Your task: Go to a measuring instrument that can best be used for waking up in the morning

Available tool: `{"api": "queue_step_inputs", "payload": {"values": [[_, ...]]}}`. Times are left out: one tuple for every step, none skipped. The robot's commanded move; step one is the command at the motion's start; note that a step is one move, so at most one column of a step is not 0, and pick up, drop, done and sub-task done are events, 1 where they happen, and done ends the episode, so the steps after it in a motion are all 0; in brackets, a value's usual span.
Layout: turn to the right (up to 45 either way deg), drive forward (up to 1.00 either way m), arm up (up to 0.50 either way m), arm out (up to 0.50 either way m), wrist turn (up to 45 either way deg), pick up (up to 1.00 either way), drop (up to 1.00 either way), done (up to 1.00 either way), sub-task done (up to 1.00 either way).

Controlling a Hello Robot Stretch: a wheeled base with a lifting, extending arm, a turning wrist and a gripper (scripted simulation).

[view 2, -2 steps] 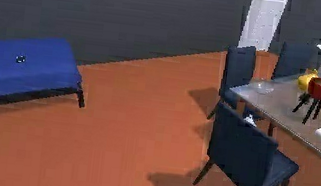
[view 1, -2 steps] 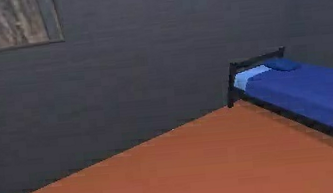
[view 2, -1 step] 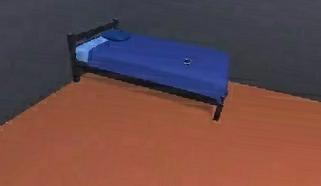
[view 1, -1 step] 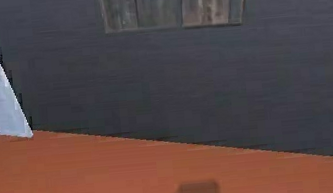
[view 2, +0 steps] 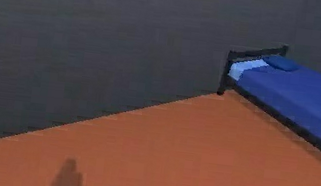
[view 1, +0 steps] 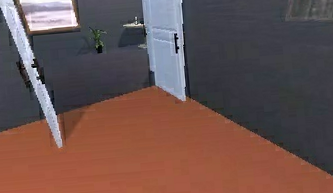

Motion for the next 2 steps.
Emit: {"api": "queue_step_inputs", "payload": {"values": [[-12.0,0.0,0.0,0.0,0.0,0.0,0.0,0.0,0.0],[0.0,1.0,0.0,0.0,0.0,0.0,0.0,0.0,0.0]]}}
